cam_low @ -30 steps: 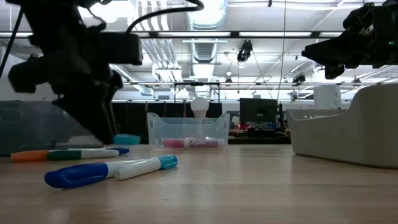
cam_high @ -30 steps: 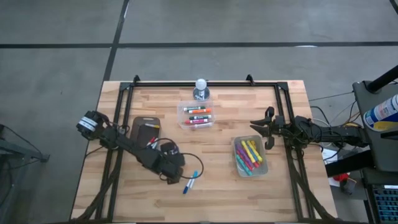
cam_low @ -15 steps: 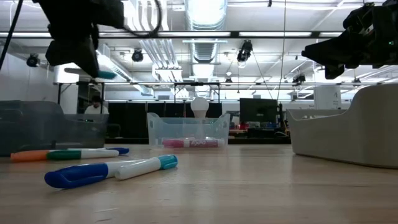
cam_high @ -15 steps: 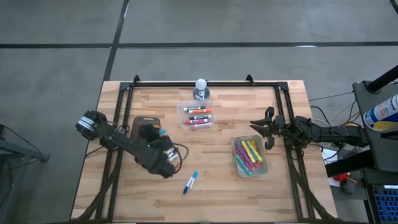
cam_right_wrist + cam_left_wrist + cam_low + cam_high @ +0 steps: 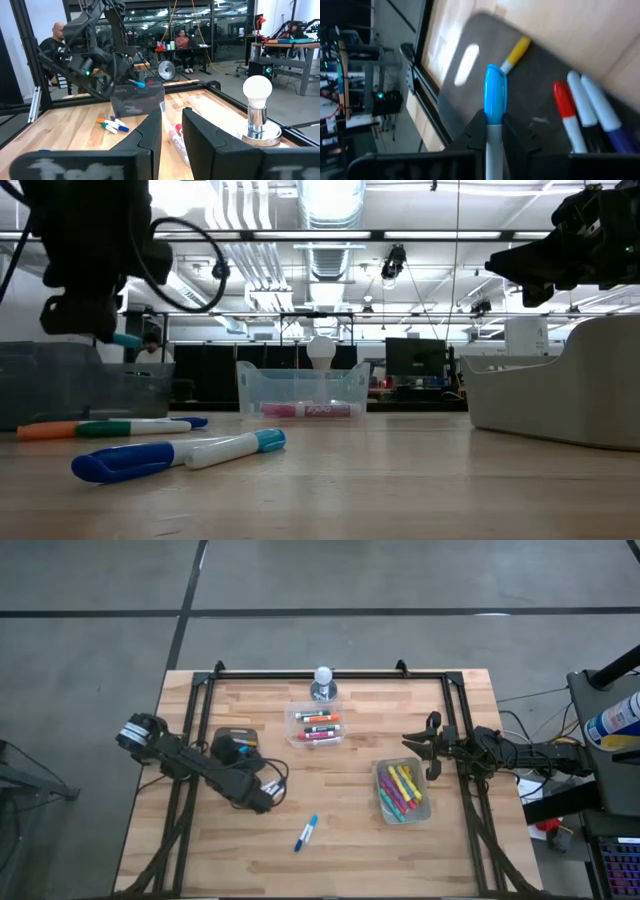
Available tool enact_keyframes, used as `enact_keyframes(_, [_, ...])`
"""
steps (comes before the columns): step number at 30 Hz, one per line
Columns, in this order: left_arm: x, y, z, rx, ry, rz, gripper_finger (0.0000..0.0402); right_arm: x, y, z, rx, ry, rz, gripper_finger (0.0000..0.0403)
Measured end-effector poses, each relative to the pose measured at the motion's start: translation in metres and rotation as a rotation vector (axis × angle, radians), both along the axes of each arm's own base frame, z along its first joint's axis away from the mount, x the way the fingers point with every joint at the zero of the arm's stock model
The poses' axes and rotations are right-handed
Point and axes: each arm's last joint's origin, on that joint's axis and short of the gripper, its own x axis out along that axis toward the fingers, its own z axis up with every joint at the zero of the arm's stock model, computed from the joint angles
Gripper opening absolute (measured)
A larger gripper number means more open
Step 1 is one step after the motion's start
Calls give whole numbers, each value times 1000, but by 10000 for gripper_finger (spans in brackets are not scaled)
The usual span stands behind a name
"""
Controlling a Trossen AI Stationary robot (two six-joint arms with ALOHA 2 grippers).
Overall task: Pick & Place Markers
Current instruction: Put the left light blue mini marker into the transparent black bin, then put the top dark blue mini marker into the transparent black bin
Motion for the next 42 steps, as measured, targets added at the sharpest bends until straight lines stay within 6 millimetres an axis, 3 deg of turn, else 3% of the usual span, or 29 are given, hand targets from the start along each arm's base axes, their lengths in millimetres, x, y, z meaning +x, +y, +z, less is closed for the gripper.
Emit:
enact_keyframes(12, [-3,3,-10,-52,14,27,44,0,0,0,1,0,0,68])
enact_keyframes(22, [-2,3,-8,-35,17,-10,115,0,0,0,1,1,0,68])
enact_keyframes(26, [1,2,-3,-22,21,-37,125,0,0,0,1,1,0,68])
enact_keyframes(37, [41,-21,42,-175,-215,-183,126,0,0,0,1,1,0,68])
enact_keyframes(42, [61,-33,42,-335,-357,-270,126,0,0,0,2,1,0,68])
